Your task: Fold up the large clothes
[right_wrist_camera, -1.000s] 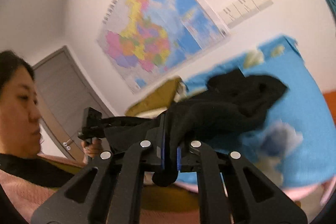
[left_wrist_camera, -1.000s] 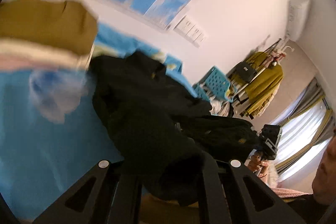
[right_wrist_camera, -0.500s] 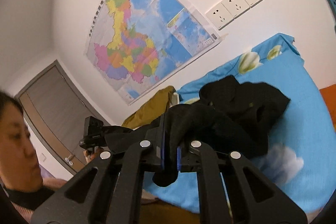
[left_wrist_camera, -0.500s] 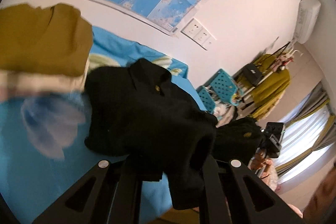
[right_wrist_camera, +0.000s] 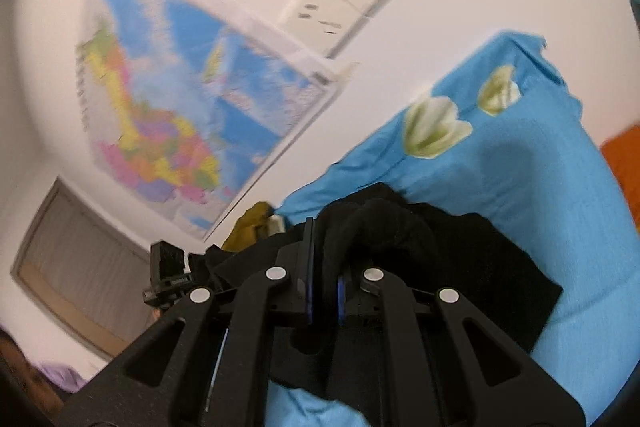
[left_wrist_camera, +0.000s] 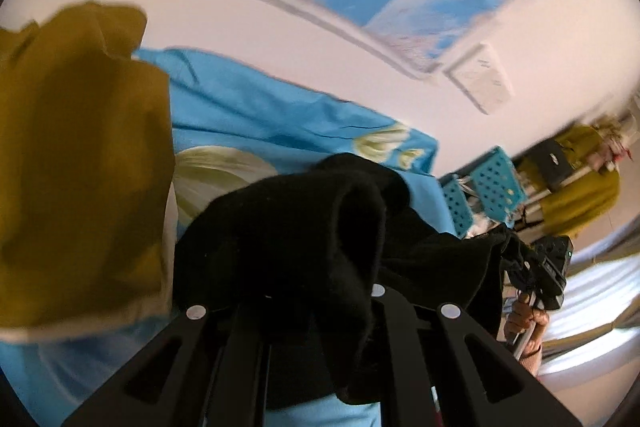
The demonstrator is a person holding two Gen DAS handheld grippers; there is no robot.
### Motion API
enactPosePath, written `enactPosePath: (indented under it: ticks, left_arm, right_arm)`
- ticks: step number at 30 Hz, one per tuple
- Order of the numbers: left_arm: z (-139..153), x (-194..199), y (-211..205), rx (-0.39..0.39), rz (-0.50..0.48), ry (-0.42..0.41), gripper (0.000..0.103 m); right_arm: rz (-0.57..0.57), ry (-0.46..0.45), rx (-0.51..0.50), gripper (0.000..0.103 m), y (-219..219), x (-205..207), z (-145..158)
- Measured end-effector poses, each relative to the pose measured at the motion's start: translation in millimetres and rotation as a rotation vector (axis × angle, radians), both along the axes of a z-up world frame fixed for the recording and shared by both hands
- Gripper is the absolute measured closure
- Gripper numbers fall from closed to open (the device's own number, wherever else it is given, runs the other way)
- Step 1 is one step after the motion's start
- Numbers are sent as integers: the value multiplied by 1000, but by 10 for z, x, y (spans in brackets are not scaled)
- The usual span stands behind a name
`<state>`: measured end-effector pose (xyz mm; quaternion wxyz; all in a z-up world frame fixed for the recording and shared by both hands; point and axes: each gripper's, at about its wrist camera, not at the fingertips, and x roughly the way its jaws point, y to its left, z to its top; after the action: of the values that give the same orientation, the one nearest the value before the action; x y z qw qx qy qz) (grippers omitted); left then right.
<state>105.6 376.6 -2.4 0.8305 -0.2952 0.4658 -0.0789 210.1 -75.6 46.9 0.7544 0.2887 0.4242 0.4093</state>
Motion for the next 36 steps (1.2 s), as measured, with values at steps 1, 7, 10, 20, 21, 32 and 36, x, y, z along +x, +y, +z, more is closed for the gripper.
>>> enactPosePath:
  ticks: [1, 7, 10, 20, 21, 32, 36]
  left_arm:
    - [-67, 100, 24, 6, -1, 18, 95]
    - [-441, 471, 159, -8, 34, 109, 88]
    - [-610, 569, 196, -10, 51, 176, 80]
    - [72, -128, -24, 156, 52, -141, 35]
    - [114, -178, -127, 194, 25, -160, 35]
    - [-464, 115, -1259, 429, -265, -27, 43]
    - [-739, 402, -1147, 448, -186, 66, 45]
  right_arm:
    - [-10, 17, -6, 95, 24, 64, -42]
    - [-66, 127, -105, 95, 203, 473, -456]
    - [-95, 178, -154, 94, 242, 587, -661]
    - [-160, 146, -249, 32, 210, 508, -653]
    - [-150, 103, -256, 32, 217, 467, -577]
    - [170, -262, -581, 40, 956, -295, -398]
    - [145, -272, -726, 54, 1048, -130, -738]
